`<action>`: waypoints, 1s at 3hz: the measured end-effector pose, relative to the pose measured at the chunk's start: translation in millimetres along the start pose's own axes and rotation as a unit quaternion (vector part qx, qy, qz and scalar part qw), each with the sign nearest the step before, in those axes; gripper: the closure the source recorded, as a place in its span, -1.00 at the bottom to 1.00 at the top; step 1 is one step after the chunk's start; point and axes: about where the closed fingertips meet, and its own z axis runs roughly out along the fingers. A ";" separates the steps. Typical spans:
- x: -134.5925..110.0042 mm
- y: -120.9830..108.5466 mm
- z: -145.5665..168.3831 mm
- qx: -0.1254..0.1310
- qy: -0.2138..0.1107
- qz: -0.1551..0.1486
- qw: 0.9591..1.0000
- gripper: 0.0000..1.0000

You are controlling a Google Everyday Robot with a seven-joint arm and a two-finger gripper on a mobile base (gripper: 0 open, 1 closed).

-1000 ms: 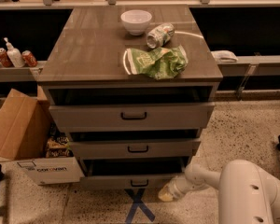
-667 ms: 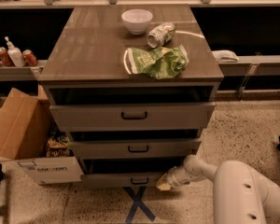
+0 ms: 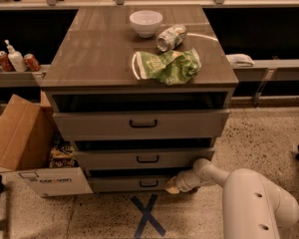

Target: Close bottom drawer

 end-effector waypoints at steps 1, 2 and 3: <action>-7.8 -17.8 -21.4 0.049 -0.010 -0.017 0.999 1.00; 18.0 28.2 -37.4 0.059 -0.005 -0.030 0.998 1.00; 35.6 61.9 -54.1 0.051 -0.015 -0.041 0.998 1.00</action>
Offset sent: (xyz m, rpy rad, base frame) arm -0.0908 -0.0393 0.0203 -0.0655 -0.1326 -0.0138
